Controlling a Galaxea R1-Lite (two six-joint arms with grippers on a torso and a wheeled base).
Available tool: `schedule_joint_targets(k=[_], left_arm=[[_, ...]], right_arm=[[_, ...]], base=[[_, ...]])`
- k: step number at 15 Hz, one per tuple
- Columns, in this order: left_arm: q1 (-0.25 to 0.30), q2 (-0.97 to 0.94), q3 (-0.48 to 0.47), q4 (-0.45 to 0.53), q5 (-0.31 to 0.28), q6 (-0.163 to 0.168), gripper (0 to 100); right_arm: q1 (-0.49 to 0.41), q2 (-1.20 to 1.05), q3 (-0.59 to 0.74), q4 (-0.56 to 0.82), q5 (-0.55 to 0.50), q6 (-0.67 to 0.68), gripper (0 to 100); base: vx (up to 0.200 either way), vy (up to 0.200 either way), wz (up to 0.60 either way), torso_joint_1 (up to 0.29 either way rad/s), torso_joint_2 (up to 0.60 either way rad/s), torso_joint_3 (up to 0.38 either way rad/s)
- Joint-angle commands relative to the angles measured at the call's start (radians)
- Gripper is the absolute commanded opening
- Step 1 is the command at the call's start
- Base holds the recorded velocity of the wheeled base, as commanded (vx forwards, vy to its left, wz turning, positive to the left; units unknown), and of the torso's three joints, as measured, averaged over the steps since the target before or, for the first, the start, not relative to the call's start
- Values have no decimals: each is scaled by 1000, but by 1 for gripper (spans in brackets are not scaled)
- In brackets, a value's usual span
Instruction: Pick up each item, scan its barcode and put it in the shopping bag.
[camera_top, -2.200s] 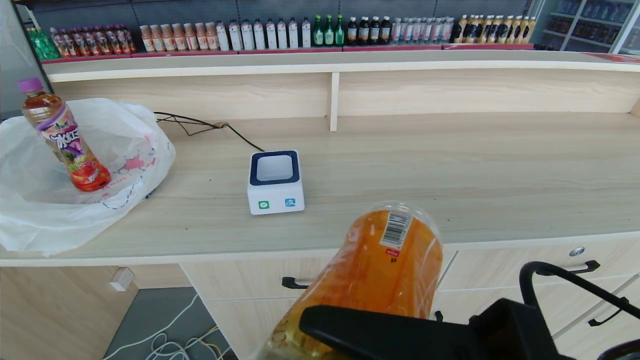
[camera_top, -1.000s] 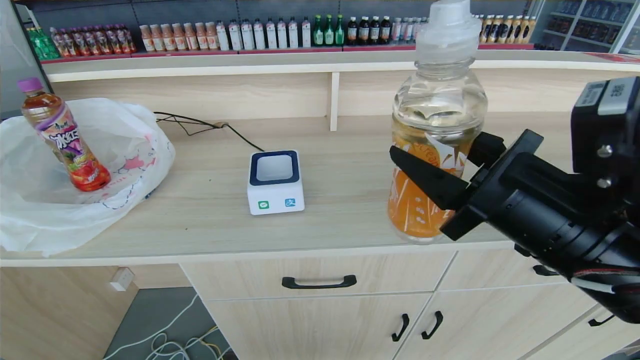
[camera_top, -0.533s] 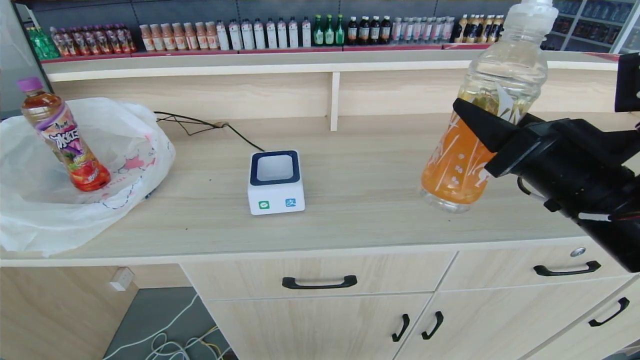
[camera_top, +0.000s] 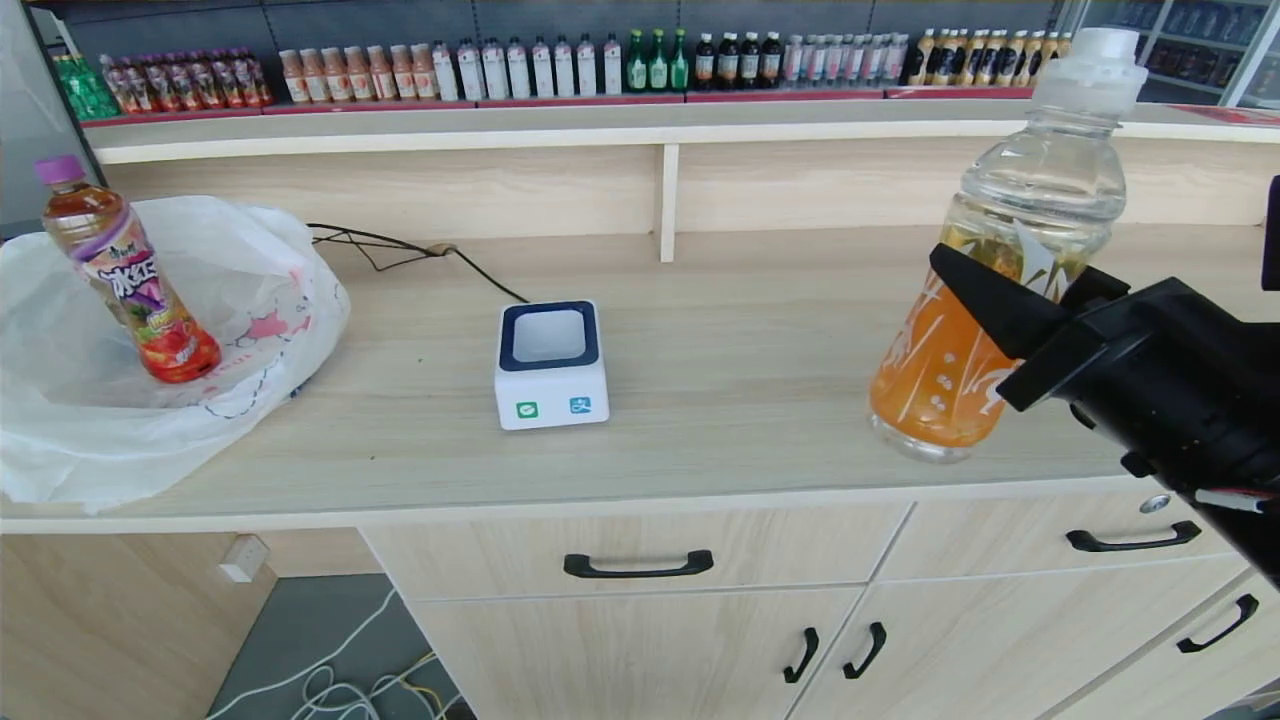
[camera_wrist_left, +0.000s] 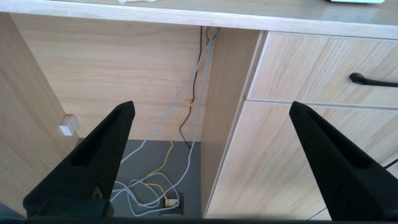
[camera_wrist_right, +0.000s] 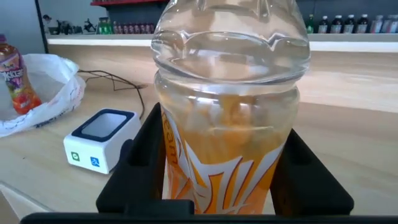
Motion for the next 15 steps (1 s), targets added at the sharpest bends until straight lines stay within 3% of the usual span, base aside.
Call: schedule_joint_targets(k=[1, 15], left_arm=[[0, 0, 0, 0, 0, -2, 100], [0, 0, 0, 0, 0, -8, 100]], right_arm=[[-5, -9, 4, -2, 4, 0, 0], [-17, 5, -10, -16, 40, -3, 0]], base=[[0, 0, 0, 0, 0, 0], [0, 200, 0, 4, 3, 1]])
